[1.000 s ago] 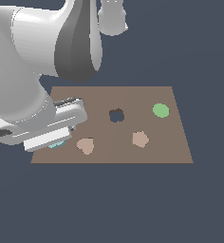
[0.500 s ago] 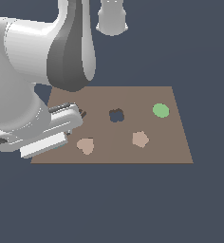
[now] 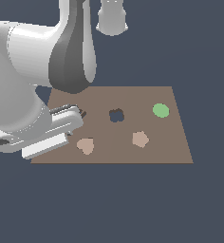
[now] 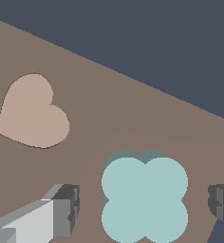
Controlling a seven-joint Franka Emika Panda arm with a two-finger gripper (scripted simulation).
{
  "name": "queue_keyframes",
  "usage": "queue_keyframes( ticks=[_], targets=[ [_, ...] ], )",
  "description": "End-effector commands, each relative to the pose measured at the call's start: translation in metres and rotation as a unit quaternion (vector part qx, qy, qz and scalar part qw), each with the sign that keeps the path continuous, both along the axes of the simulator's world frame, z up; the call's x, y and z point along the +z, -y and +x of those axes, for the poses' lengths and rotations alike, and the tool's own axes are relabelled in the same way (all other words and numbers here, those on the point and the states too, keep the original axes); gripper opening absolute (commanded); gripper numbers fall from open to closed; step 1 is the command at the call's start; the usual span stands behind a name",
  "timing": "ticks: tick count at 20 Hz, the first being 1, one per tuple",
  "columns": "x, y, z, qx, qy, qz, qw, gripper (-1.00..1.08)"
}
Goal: Insert a designated object into the corresponding slot on a board.
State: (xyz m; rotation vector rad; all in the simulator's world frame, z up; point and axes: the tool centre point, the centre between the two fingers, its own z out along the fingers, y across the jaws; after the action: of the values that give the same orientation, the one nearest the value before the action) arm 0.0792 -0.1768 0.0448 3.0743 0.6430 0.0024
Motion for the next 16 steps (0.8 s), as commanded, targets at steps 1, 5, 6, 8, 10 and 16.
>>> queue_keyframes(
  ticks=[1, 5, 6, 8, 10, 16],
  targets=[
    [-0.0085, -0.0004, -0.0006, 0.0, -0.001, 0.0, 1.0, 1.0],
    [-0.0149, -0.0006, -0.0007, 0.0, -0.001, 0.0, 1.0, 1.0],
    [-0.0149, -0.0006, -0.0007, 0.0, -0.001, 0.0, 1.0, -1.0],
    [-0.0149, -0.0006, -0.0007, 0.0, -0.001, 0.0, 1.0, -1.0],
    [-0.0149, -0.0006, -0.0007, 0.0, -0.001, 0.0, 1.0, -1.0],
    [-0.0144, 0.0001, -0.0008, 0.0, -0.001, 0.0, 1.0, -1.0]
  ],
)
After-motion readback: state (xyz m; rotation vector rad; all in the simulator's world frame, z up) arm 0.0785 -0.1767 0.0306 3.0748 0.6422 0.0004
